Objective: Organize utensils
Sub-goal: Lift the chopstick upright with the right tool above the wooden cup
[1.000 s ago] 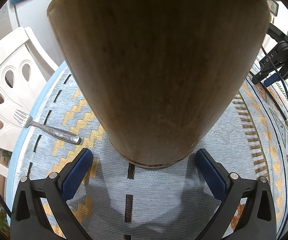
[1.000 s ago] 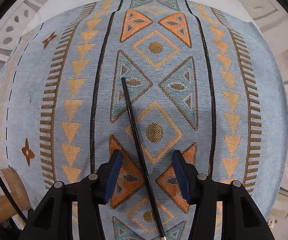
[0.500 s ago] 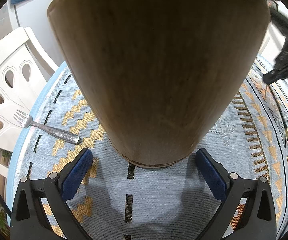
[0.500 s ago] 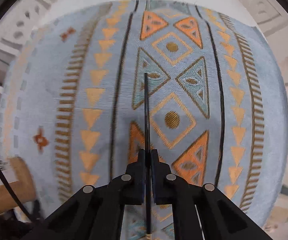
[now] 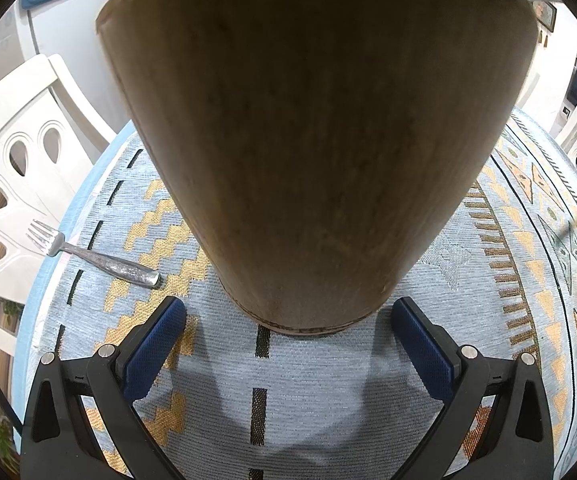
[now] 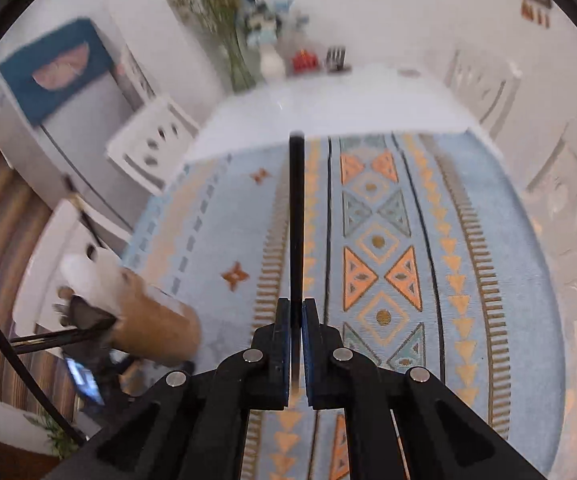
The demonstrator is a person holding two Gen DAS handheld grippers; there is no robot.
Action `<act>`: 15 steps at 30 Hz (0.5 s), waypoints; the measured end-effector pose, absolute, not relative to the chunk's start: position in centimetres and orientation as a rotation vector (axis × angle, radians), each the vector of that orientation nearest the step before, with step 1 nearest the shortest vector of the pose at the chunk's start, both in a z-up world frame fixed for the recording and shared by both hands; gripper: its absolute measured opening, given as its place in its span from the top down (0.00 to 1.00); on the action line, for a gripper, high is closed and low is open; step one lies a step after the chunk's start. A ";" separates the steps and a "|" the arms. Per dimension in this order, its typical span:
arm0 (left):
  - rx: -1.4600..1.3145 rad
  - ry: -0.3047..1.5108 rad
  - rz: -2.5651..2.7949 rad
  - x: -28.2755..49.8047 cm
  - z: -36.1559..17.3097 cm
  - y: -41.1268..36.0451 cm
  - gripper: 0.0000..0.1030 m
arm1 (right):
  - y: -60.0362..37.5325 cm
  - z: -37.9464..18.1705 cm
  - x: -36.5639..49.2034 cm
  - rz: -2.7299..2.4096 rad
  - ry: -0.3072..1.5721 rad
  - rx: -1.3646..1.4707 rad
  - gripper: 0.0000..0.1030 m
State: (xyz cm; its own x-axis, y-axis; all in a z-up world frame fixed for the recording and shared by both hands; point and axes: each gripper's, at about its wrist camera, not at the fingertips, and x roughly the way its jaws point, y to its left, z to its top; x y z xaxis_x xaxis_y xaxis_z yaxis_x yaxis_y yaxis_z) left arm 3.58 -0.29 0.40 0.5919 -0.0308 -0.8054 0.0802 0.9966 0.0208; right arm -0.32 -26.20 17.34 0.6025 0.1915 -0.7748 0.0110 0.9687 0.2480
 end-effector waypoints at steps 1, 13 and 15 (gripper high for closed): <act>0.057 0.935 -0.065 3.5 0.4 -0.3 0.00 | -25.6 17.9 -0.7 0.102 0.894 0.231 0.95; 0.056 0.935 -0.066 3.6 0.4 -0.3 0.00 | -21.4 26.8 -1.9 0.124 0.650 0.215 0.95; 0.057 0.935 -0.065 3.6 0.4 -0.3 0.00 | -20.2 28.3 -1.7 0.154 0.622 0.210 0.95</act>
